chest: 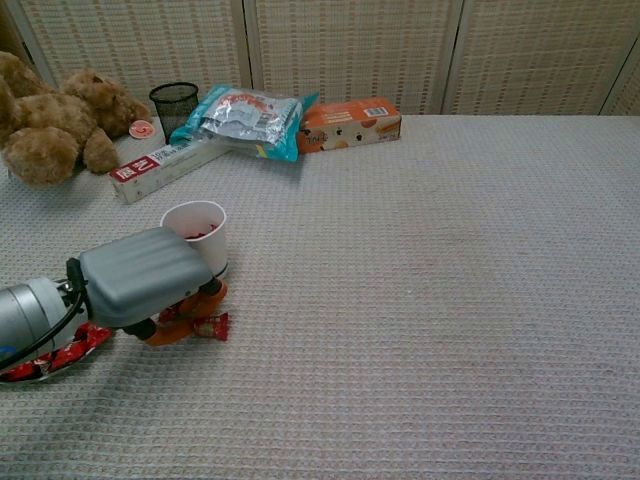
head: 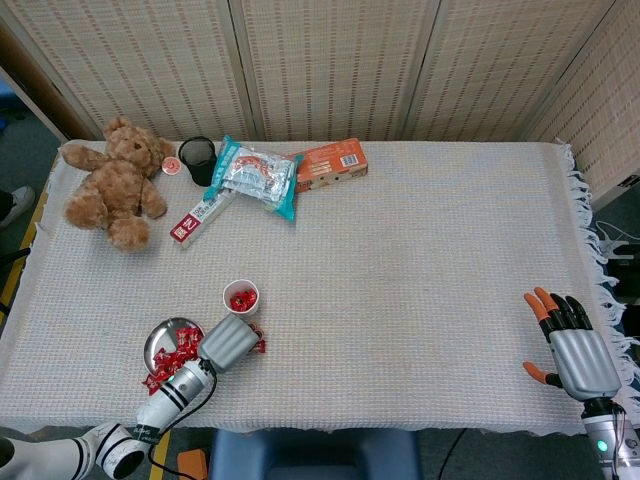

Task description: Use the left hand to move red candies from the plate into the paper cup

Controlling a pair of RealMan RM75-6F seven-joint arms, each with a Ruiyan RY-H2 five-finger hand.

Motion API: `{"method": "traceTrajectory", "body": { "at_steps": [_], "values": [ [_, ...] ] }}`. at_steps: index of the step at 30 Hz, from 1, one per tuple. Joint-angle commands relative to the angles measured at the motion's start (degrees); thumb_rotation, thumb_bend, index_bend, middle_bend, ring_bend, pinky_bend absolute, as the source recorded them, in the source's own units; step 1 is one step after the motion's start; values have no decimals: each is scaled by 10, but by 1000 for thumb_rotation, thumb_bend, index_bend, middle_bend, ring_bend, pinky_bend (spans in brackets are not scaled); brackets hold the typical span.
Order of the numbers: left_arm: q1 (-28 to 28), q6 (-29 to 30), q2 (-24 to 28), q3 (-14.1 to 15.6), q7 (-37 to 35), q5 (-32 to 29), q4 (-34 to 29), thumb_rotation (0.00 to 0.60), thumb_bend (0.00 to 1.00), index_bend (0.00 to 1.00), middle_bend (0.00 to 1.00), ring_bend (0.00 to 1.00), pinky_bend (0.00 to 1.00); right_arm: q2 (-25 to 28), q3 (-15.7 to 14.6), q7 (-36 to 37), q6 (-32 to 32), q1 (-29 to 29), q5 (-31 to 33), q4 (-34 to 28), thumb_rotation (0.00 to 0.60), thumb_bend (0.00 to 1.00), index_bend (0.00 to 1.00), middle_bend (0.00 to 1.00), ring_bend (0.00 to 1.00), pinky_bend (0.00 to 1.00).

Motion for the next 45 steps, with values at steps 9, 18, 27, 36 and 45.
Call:
{"method": "traceTrajectory", "body": {
  "at_steps": [9, 18, 27, 36, 45],
  "values": [
    [9, 17, -1, 5, -12, 16, 3, 600, 492, 700, 686, 803, 1000, -1, -1, -2, -2, 1, 0, 0, 600, 84, 0, 0, 0, 0],
    [21, 46, -2, 3, -25, 30, -1, 600, 660, 762, 732, 822, 1000, 0, -1, -1, -1, 0, -1, 0, 600, 84, 0, 0, 0, 0],
    [35, 93, 68, -36, -58, 16, -110, 600, 668, 767, 744, 826, 1000, 2, -2, 4, 3, -1, -6, -1, 600, 84, 0, 0, 0, 0],
    [13, 100, 68, -121, -44, -49, -105, 600, 668, 767, 745, 841, 1000, 0, -3, -3, 0, 0, -4, -2, 600, 84, 0, 0, 0, 0],
    [-5, 63, 37, -114, 5, -87, -52, 600, 662, 735, 715, 840, 1000, 1, -1, 0, 0, 0, -1, -1, 600, 84, 0, 0, 0, 0]
  ]
}}
